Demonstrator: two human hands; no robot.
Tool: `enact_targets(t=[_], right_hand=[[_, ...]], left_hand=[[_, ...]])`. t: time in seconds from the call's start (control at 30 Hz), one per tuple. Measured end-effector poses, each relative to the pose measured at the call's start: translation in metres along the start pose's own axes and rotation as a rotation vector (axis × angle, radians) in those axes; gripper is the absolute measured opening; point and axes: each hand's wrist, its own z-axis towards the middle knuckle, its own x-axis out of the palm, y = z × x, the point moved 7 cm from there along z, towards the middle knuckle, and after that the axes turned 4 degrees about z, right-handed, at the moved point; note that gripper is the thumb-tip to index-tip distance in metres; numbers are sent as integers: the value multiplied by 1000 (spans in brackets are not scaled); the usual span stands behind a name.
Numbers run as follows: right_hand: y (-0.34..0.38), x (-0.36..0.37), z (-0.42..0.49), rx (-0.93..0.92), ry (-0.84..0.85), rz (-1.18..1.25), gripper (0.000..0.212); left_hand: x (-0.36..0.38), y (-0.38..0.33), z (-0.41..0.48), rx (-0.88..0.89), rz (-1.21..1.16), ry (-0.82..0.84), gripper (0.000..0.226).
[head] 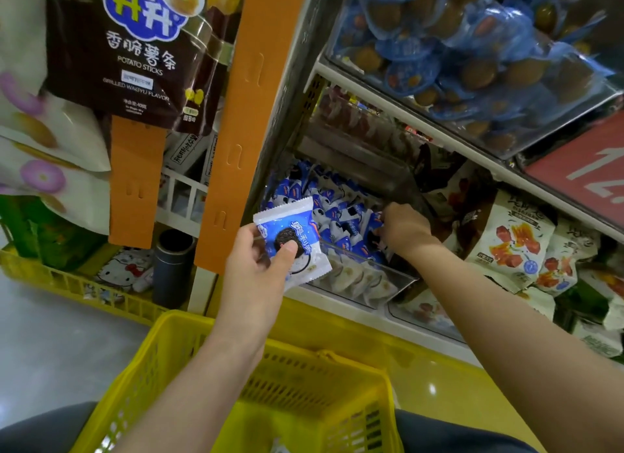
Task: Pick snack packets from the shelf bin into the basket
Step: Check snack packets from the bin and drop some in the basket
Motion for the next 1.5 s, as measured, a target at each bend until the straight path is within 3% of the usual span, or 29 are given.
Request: enact_targets(t=[0.13,0.4,0.47,0.57,0.7,0.87,1.03,1.1,1.2,1.37,1.5], right_hand=[[2,5,12,59,-31,24,23],[-6,27,22,82,42,700,18],[-6,32,20,70,94,701,13],[-2,38,20,49,126,564,25],[-1,44,17,94,126,715,28],[3,39,5,57,217,697,29],[12,-9,-48,-150,-209,947,26],[20,-18,-85,-307,-265,1098,19],[33,0,-132,-441,-111,1197,18],[31,44,-147,-282,68,1393,35],[29,72,-147,-208,177,1536,19]], left_hand=[[0,-1,-1,0,19,15,26],[5,-6,2,22,19,41,23],[6,-7,2,32,15,38,24],[7,-8,2,56,21,34,23],[6,-10,1,88,34,28,24],[8,-7,0,86,53,42,22],[15,2,-6,28,66,87,18],[17,9,-10,-8,98,107,13],[23,20,-17,-48,154,149,11],[31,42,-26,-131,265,251,13],[32,51,-29,-121,308,279,11]])
